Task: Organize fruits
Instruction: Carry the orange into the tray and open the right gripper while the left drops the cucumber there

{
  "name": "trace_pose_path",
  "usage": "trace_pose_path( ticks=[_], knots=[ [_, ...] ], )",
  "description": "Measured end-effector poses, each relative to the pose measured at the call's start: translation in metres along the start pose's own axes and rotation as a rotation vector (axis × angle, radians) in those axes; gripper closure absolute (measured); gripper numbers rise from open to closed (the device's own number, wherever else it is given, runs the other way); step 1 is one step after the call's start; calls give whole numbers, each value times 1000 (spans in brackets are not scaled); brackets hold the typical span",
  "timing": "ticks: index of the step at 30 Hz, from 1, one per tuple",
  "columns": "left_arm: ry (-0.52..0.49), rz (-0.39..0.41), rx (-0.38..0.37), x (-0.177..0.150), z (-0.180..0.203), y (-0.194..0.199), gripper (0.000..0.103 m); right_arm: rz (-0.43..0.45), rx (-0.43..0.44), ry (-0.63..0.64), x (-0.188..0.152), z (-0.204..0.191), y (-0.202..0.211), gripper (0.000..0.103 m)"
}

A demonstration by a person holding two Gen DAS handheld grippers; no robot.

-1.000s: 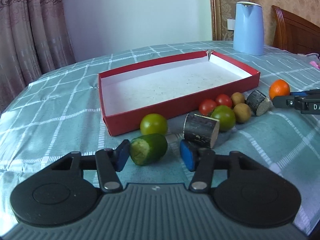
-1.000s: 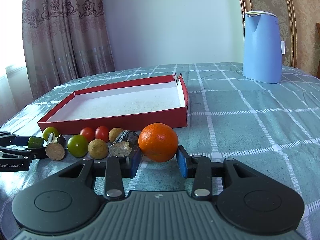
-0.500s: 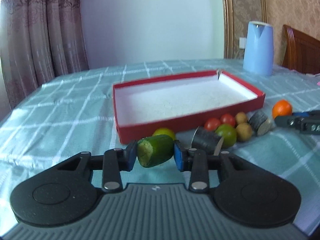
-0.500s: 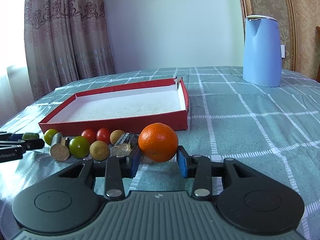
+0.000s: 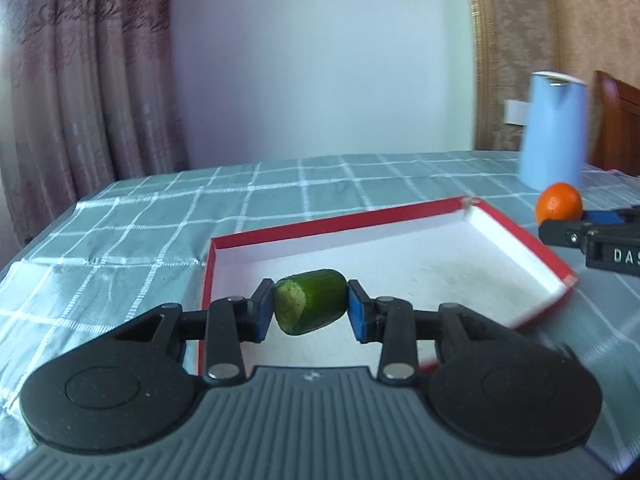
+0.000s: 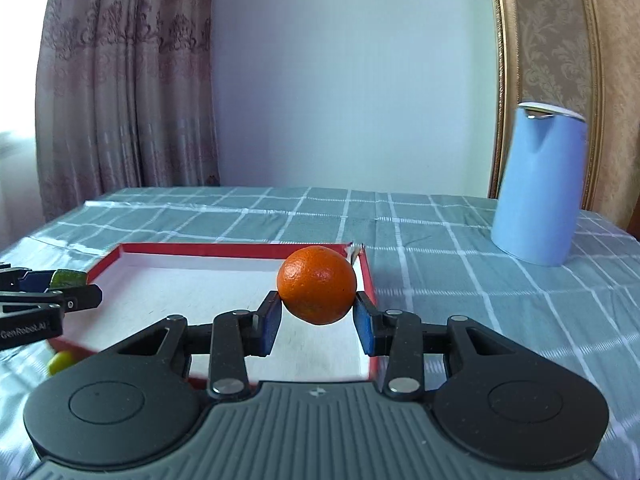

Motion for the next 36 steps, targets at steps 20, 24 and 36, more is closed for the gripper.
trace_pose_path(
  ticks=[20, 24, 36],
  knots=[
    [37, -186, 59, -16, -14, -75, 67, -200, -22, -28, -23, 4, -83, 65],
    [37, -188, 60, -16, -14, -75, 57, -200, -21, -29, -23, 3, -83, 64],
    [66, -112, 46, -9, -17, -58, 13, -149, -7, -29, -15, 1, -74, 42]
  ],
)
Point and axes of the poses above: each gripper's, at about its wrist camera, not at the fingertips, and y roughly against the way its jaws point, z to its right, x to its top, the point moved 8 cm from there along -y, roughly the way its jaws point, and after that the axes turned 10 degrees about x, right-handed, at the moved point
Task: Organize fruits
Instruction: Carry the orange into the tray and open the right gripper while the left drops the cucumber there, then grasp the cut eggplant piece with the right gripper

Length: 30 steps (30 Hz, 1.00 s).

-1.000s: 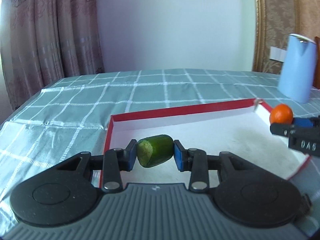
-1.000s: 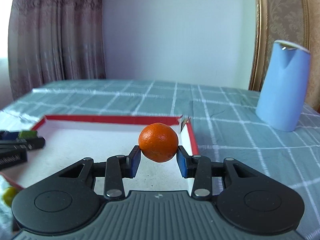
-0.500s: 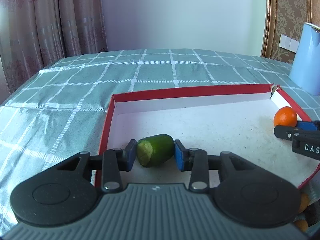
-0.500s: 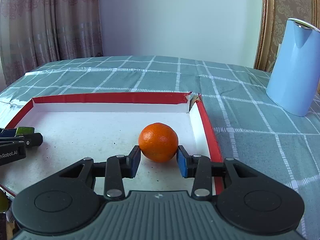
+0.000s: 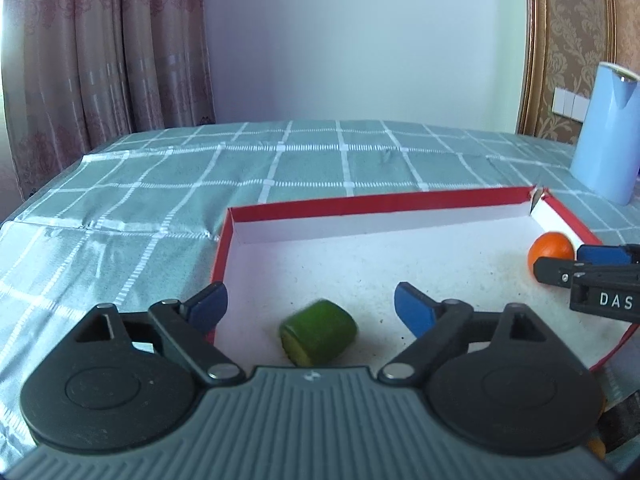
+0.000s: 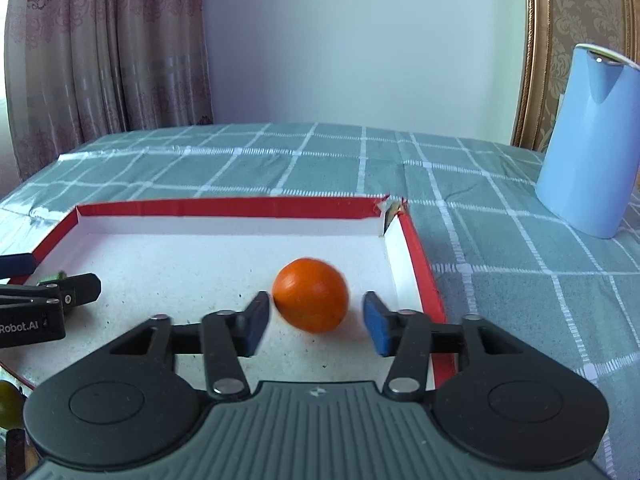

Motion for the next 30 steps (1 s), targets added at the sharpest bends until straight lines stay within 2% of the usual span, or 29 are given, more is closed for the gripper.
trace_pose_path(
  ticks=[5, 7, 10, 15, 20, 24, 30],
  knots=[
    [34, 68, -5, 2, -9, 18, 9, 22, -20, 6, -1, 2, 10, 42],
    [43, 111, 8, 2, -15, 28, 7, 43, -28, 0, -4, 5, 20, 42],
    [71, 144, -19, -1, -23, 42, 5, 96, -37, -12, -6, 9, 44, 42],
    [110, 168, -10, -7, -37, 57, 1, 141, 43, -89, -31, 13, 89, 42],
    [123, 169, -14, -11, -42, 62, 0, 150, 106, -96, -62, 4, 122, 42],
    [111, 170, -11, -13, -40, 65, 0, 123, 145, -69, -75, -10, 125, 42],
    [94, 159, -5, -15, -38, 62, 0, 25, 207, -121, -85, -19, 101, 42]
  ],
)
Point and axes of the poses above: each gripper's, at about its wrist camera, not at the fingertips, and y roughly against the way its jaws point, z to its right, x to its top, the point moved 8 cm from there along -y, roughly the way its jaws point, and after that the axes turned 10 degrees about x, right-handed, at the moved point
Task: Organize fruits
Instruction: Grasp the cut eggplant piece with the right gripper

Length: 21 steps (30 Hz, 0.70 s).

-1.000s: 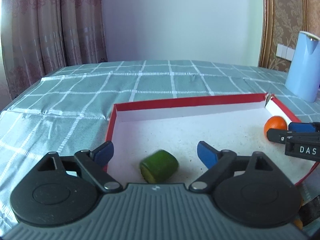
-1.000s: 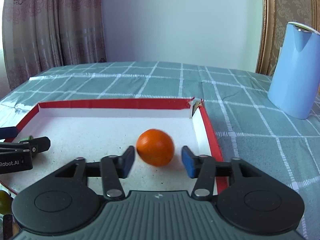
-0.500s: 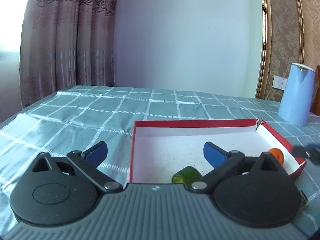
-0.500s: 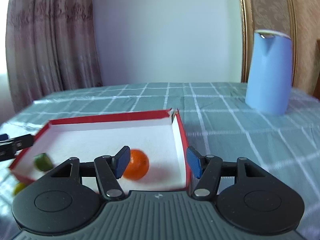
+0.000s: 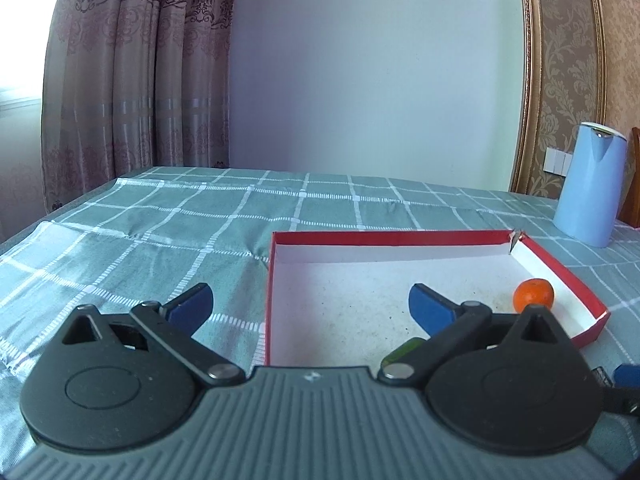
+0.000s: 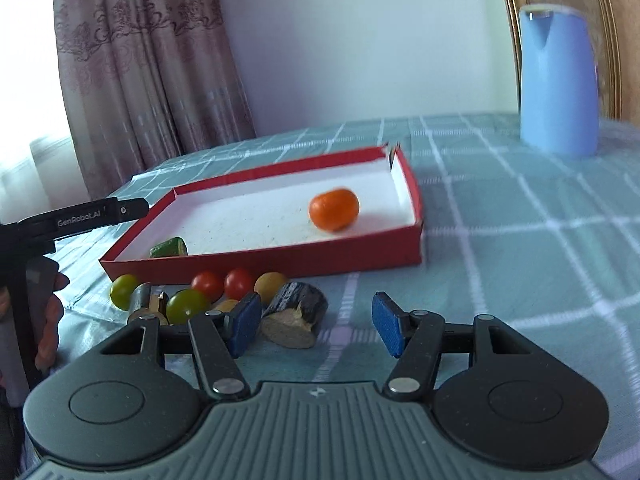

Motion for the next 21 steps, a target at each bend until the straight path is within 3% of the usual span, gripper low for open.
trace_pose_path(
  ticks=[7, 9, 12, 17, 19, 21],
  knots=[
    [-12, -4, 0, -1, 2, -1, 0, -14, 1, -16, -2, 0, -7, 49],
    [-17, -6, 0, -1, 3, -2, 0, -22, 22, 0, -3, -5, -8, 64],
    [-23, -7, 3, -2, 3, -2, 0, -16, 13, 5, -4, -7, -7, 66],
    [-39, -11, 7, -5, 4, 1, 0, 20, -110, 21, 2, 7, 7, 66],
    [-67, -20, -21, -11, 5, 7, 0, 22, -189, 41, 5, 17, 12, 66],
    [-100, -19, -54, -18, 6, 17, 0, -10, -211, 53, 4, 26, 10, 66]
  ],
)
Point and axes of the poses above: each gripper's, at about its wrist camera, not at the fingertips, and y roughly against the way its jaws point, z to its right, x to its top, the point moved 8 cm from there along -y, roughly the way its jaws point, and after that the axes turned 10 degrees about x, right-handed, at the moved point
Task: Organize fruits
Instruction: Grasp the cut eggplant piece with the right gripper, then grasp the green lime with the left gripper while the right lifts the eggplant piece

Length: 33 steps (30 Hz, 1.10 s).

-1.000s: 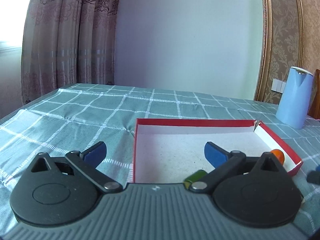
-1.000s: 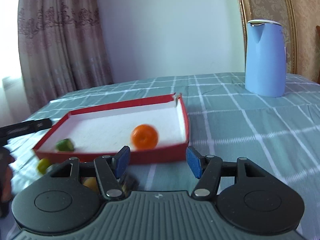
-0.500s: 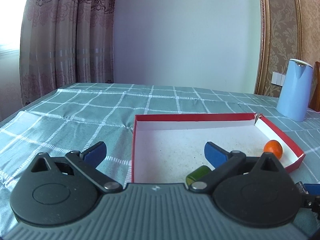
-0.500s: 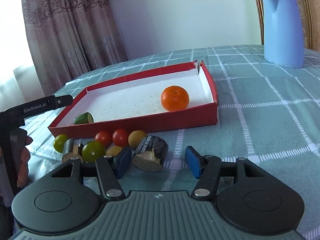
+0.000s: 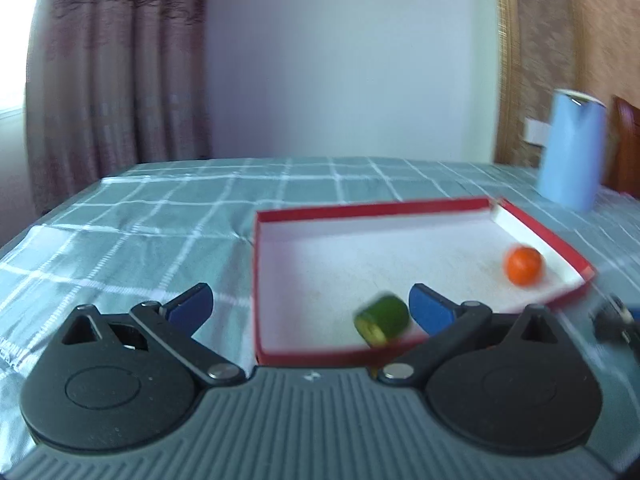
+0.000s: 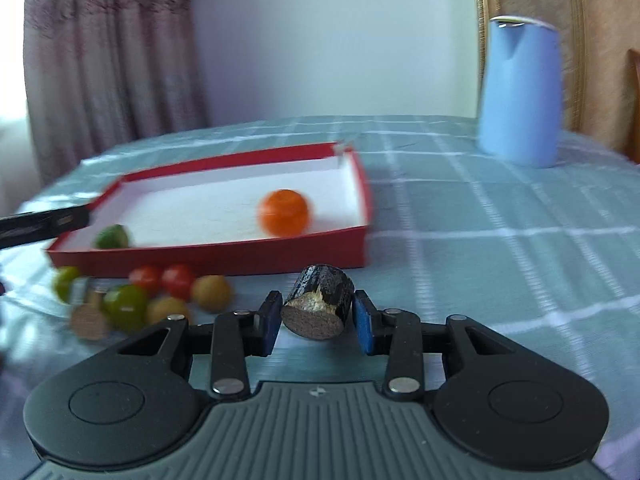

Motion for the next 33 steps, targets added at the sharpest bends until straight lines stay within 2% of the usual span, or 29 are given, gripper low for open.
trace_pose_path(
  ticks=[3, 6, 12, 18, 20, 21, 22, 23, 25, 29, 33],
  knots=[
    [-9, 38, -12, -3, -4, 18, 0, -6, 34, -28, -1, 5, -1, 66],
    [-47, 47, 21, -8, -10, 26, 0, -17, 46, -26, -3, 2, -4, 65],
    [-125, -25, -23, -24, 1, 25, 0, -16, 47, -26, -3, 2, -4, 65],
    [-215, -122, 20, -36, 15, 4, 0, -16, 46, -25, -3, 2, -4, 65],
    [-224, -149, 47, -39, 15, -2, 5, -18, 44, -21, -3, 1, -3, 65],
    [-213, -153, 23, -39, 15, -3, 15, -19, 42, -19, -4, 1, -4, 65],
    [-198, -155, -5, -39, 14, -2, 21, -20, 41, -17, -3, 0, -4, 64],
    [-187, -158, -16, -39, 13, -3, 21, -21, 40, -16, -3, 0, -4, 65],
    [-172, -161, -34, -40, 11, -2, 30, -22, 38, -13, -3, -1, -4, 65],
    [-161, -160, -41, -39, 10, -1, 31, -23, 36, -9, -3, -1, -4, 65],
    [-114, -155, -56, -37, 4, 1, 37, -23, 36, -9, -3, -2, -4, 65]
  ],
)
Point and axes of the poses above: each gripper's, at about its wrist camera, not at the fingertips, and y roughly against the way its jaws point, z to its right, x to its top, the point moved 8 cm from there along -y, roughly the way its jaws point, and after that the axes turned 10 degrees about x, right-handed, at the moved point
